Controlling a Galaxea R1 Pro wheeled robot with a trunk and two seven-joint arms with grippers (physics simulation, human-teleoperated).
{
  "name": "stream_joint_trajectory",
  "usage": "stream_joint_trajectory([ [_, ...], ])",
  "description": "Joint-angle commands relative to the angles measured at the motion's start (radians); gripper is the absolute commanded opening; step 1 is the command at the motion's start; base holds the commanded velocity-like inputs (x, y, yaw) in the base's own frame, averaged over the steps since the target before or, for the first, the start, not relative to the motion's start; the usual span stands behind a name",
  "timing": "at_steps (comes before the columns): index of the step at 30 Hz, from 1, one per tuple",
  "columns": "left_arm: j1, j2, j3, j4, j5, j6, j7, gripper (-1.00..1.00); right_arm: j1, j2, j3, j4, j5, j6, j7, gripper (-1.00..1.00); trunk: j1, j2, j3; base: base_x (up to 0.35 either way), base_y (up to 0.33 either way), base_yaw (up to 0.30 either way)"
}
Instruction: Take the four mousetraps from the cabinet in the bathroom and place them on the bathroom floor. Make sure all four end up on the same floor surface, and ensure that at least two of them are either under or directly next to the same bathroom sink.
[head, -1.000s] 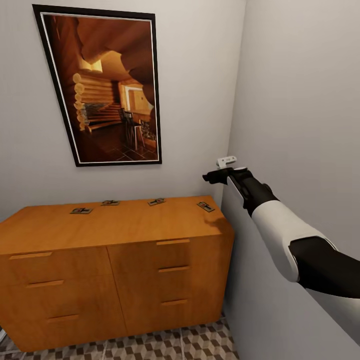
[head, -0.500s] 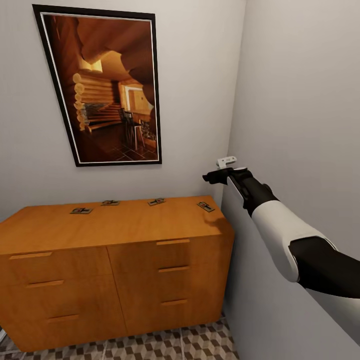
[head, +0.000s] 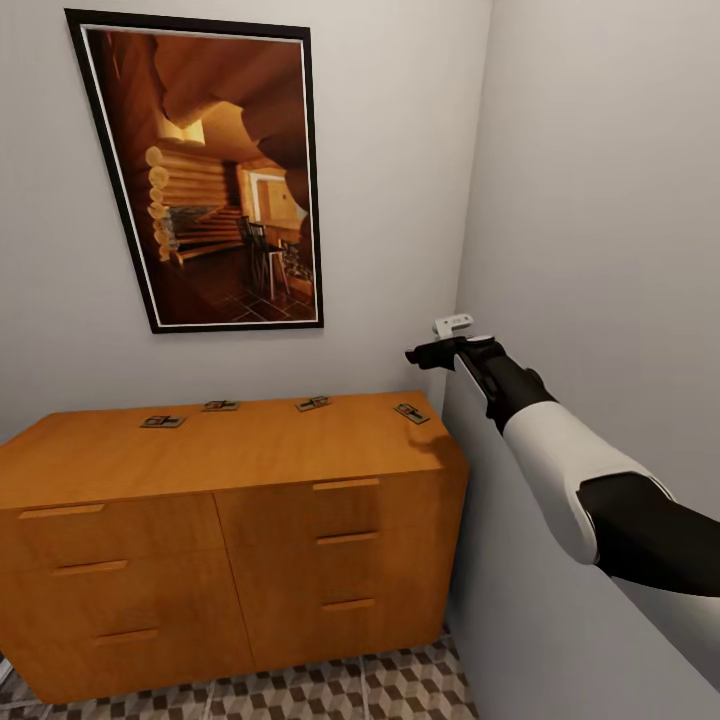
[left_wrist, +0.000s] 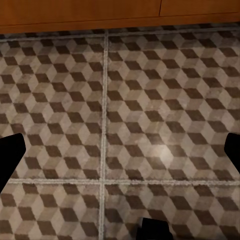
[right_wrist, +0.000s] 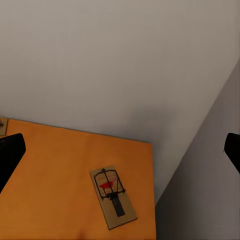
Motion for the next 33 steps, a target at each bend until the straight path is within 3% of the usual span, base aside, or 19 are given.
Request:
stream_joint_trajectory([
  [1, 0.0, 0.0, 0.001, -0.001, 0.001, -0.001, 0.0, 1.0, -0.001, 0.0, 0.002, 0.008, 0.003, 0.003, 0.002, 1.0, 0.0, -0.001, -0.001, 0.0, 0.0, 0.0],
  [13, 0.0, 0.0, 0.002, -0.001, 0.001, -0.002, 0.0, 1.0, -0.001, 0.001, 0.002, 0.114, 0.004, -0.101, 0.002, 1.0, 0.0, -0.001, -0.001, 0.0, 0.0, 0.0],
  [33, 0.0, 0.0, 0.001, 0.002, 0.001, -0.001, 0.0, 1.0, -0.001, 0.001, 0.002, 0.228, 0.004, -0.19, 0.002, 1.0, 0.0, -0.001, -0.001, 0.0, 0.0, 0.0],
])
